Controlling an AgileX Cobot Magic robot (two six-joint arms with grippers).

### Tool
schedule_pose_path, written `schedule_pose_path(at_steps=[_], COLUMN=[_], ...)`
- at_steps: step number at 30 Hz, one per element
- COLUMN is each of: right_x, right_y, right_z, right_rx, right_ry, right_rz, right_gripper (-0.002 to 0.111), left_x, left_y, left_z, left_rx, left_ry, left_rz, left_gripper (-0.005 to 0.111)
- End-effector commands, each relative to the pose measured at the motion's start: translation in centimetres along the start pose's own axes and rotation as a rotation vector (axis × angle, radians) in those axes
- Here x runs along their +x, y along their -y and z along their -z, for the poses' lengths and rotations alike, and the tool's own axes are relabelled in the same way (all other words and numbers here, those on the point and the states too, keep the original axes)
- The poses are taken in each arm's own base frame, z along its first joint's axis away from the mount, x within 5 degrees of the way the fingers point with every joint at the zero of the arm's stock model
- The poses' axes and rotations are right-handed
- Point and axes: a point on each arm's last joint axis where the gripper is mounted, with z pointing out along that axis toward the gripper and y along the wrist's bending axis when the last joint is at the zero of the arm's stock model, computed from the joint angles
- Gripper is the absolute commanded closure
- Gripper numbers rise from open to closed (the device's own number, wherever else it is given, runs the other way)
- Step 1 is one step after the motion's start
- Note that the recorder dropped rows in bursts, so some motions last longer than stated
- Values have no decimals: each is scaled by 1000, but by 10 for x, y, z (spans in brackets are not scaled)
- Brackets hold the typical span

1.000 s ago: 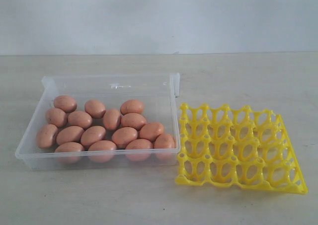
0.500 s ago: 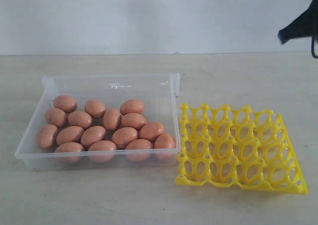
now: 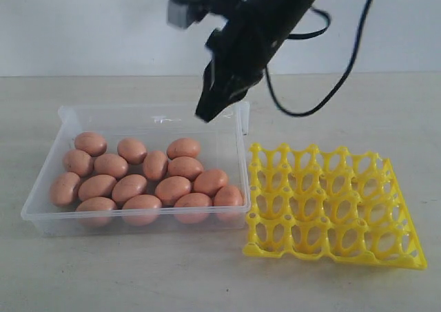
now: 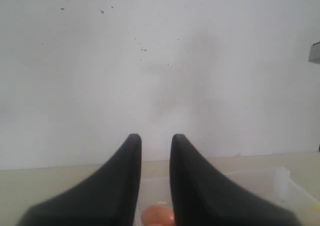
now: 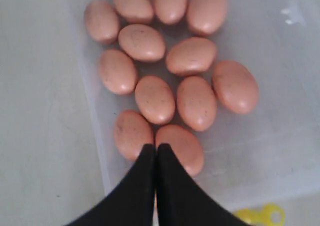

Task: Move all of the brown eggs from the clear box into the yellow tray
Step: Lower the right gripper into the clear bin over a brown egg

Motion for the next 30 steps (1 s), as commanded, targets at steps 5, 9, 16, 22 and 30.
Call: schedule_pose_path(at_steps=[5, 9, 16, 22, 30], right_x=[-10, -19, -24, -19, -5], right_y=[-17, -21, -16, -16, -11], right_z=[-76, -98, -115, -129, -153], right_rx=[15, 55, 123, 84, 51], right_ry=[-177, -133, -95, -98, -152], right_rz=[354, 399, 498, 469, 422], right_gripper=[73, 60, 54, 54, 54], left_x=[-2, -2, -2, -2, -2], left_y=[0, 0, 0, 0, 0], left_z=[0, 0, 0, 0, 0], left_rx=[5, 5, 5, 5, 5], left_ry=[17, 17, 19, 19, 19], left_rz=[16, 16, 16, 16, 16], left_gripper=[85, 85, 85, 85, 85])
